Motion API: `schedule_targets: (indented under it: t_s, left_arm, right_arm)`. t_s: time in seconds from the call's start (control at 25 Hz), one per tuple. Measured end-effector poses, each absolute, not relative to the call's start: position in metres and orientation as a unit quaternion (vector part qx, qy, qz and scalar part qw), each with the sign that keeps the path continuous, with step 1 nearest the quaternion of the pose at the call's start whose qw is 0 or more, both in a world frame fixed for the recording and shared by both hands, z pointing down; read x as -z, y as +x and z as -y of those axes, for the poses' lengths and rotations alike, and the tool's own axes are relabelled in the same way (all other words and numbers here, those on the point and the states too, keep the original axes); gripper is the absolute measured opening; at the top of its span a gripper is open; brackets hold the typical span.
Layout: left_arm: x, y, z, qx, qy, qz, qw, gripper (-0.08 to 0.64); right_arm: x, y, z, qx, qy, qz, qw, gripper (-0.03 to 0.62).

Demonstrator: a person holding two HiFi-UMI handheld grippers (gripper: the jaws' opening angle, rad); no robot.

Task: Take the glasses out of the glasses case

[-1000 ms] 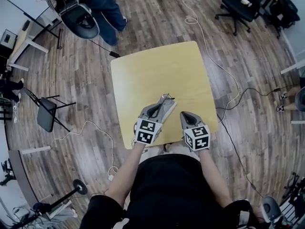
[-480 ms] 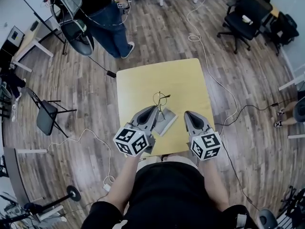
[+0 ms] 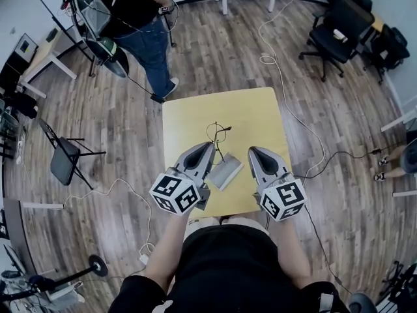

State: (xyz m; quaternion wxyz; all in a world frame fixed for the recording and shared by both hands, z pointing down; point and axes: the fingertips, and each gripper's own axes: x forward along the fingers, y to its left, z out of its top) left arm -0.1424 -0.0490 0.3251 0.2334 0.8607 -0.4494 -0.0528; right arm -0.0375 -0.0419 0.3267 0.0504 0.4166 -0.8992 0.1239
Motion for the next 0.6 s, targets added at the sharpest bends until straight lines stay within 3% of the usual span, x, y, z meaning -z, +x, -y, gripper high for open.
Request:
schedule_targets:
  t_s: [0.6]
  left_arm:
    - [-0.323,-0.136,0.050,0.051,0.864,0.443,0.233,0.025]
  right_arm:
    - [-0.321,-0.036,0.043,-0.098,0.421,0.899,0.070,0.015]
